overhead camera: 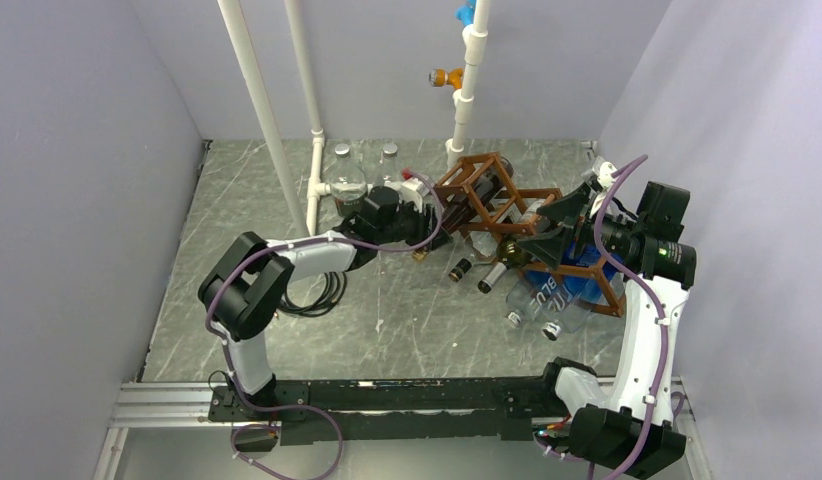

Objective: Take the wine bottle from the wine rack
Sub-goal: Pick up the wine bottle from the wine rack.

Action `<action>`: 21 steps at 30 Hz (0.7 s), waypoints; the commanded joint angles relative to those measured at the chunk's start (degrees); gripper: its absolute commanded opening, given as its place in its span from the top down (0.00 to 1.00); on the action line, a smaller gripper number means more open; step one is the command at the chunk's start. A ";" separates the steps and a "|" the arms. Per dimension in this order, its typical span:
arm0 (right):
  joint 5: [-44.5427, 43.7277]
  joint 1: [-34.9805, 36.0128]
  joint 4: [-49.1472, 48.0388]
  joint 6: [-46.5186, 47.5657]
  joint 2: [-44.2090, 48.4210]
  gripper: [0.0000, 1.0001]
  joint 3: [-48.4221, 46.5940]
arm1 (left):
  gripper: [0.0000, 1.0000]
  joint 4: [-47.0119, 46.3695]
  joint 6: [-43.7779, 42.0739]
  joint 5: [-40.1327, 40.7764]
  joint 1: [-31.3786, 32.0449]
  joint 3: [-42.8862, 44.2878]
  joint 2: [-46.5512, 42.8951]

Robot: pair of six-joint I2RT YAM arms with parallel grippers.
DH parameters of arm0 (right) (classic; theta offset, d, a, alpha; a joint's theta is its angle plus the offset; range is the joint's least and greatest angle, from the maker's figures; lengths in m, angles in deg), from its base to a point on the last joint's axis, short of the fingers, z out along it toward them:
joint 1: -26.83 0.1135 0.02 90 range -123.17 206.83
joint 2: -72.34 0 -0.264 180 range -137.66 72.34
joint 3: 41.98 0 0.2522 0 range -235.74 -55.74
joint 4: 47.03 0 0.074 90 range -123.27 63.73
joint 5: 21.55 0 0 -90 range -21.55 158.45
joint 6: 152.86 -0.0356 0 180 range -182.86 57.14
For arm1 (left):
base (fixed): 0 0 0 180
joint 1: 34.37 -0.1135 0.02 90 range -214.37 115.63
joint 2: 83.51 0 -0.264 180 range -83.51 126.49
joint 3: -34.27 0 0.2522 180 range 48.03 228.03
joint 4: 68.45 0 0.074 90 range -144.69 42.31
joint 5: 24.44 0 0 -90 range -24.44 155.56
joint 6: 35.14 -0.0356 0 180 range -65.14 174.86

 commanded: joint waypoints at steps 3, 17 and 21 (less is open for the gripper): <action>1.51 -0.31 -1.89 0.19 0.84 0.00 0.05 | 1.00 -7.28 -0.60 -5.38 0.01 -1.32 -7.31; 1.39 -0.34 -2.63 -0.23 0.64 0.00 0.66 | 1.00 -7.24 -0.99 -6.33 -0.29 -7.09 -13.44; 1.61 -0.27 -3.01 -0.62 0.54 0.00 0.82 | 1.00 -7.32 -1.23 -6.42 -0.29 -8.88 -14.93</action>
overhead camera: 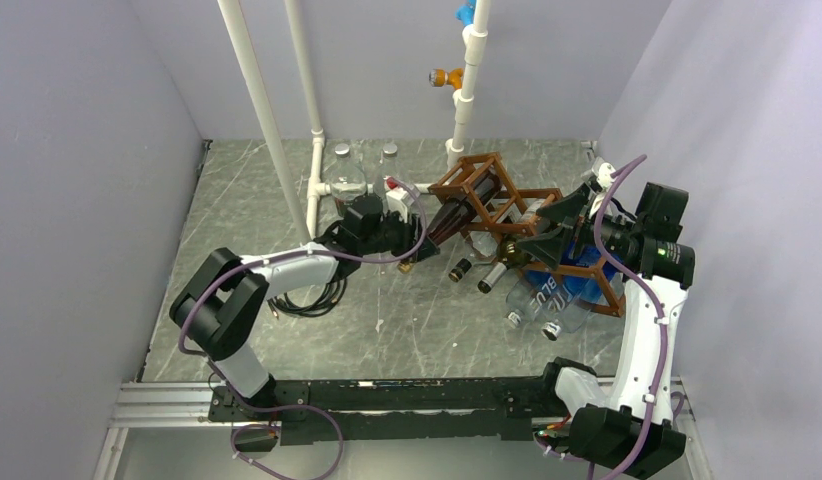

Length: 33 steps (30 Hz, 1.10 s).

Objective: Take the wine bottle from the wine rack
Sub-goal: Pick up the wine bottle from the wine rack.

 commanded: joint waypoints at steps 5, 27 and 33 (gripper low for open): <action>1.91 -0.23 -3.09 -0.59 0.12 0.00 0.02 | 1.00 -9.03 -2.47 -5.28 0.38 -1.99 -7.50; -10.93 19.46 9.24 23.82 -13.43 0.00 -13.35 | 1.00 -6.38 -3.15 -8.25 -0.28 -7.47 -14.19; -15.94 28.60 18.43 43.88 -21.79 0.00 -20.99 | 1.00 -5.23 -2.96 -9.11 -0.41 -8.39 -15.40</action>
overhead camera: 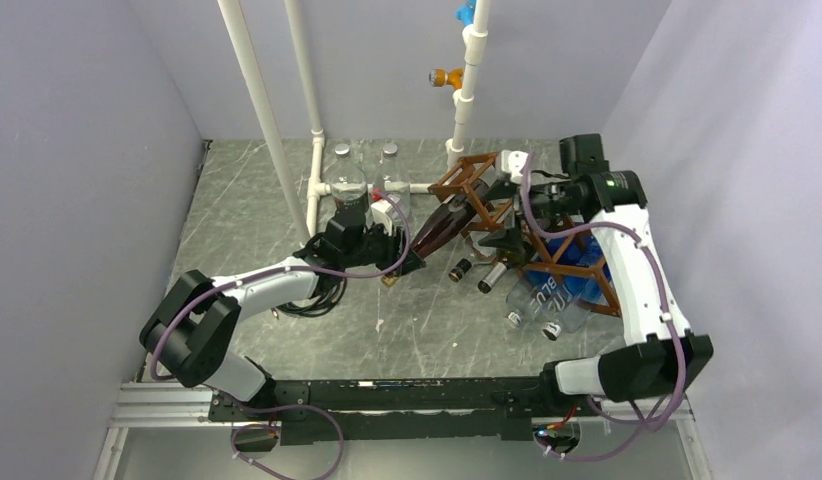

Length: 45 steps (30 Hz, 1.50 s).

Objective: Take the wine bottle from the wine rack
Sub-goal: Pick up the wine bottle from the wine rack.

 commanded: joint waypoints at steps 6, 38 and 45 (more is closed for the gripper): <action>-13.13 11.74 5.28 24.94 -9.38 0.00 -9.34 | 1.00 -6.30 -1.51 -8.29 0.54 0.40 -6.34; -38.47 28.27 -6.83 41.00 -19.84 0.00 -2.06 | 1.00 -5.44 0.83 -11.17 0.28 -0.73 -7.43; -39.63 28.27 -9.32 38.42 -19.90 0.00 -1.65 | 1.00 -6.46 1.41 -11.44 0.06 -1.35 -7.51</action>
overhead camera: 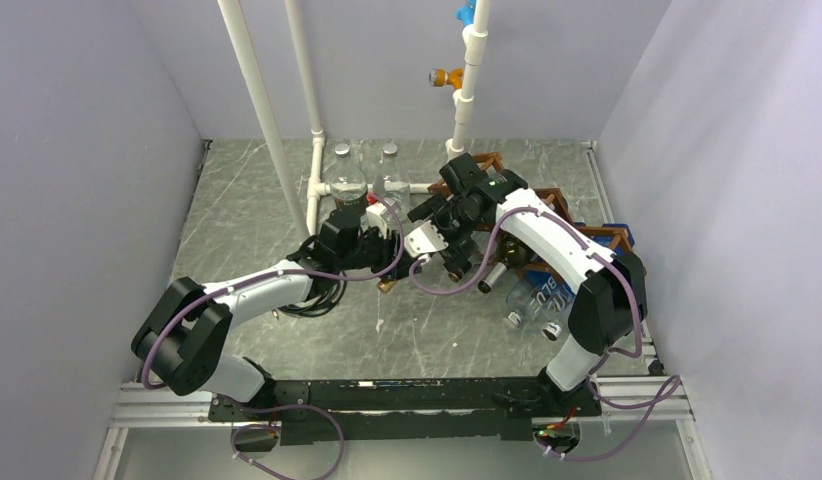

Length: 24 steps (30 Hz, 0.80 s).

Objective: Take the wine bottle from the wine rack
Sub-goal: Pick up the wine bottle from the wine rack.

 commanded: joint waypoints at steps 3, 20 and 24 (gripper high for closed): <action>0.36 0.01 -2.34 -1.67 0.29 0.00 -2.37 | 1.00 -9.35 -0.21 -9.04 0.78 0.31 -4.34; 2.20 -2.35 -0.78 -2.07 2.08 0.00 -2.89 | 1.00 -9.72 -0.01 -9.46 0.71 -0.23 -5.11; 0.86 -2.34 -0.80 -0.73 1.82 0.00 -2.94 | 1.00 -9.42 -0.07 -9.57 0.72 -0.13 -5.39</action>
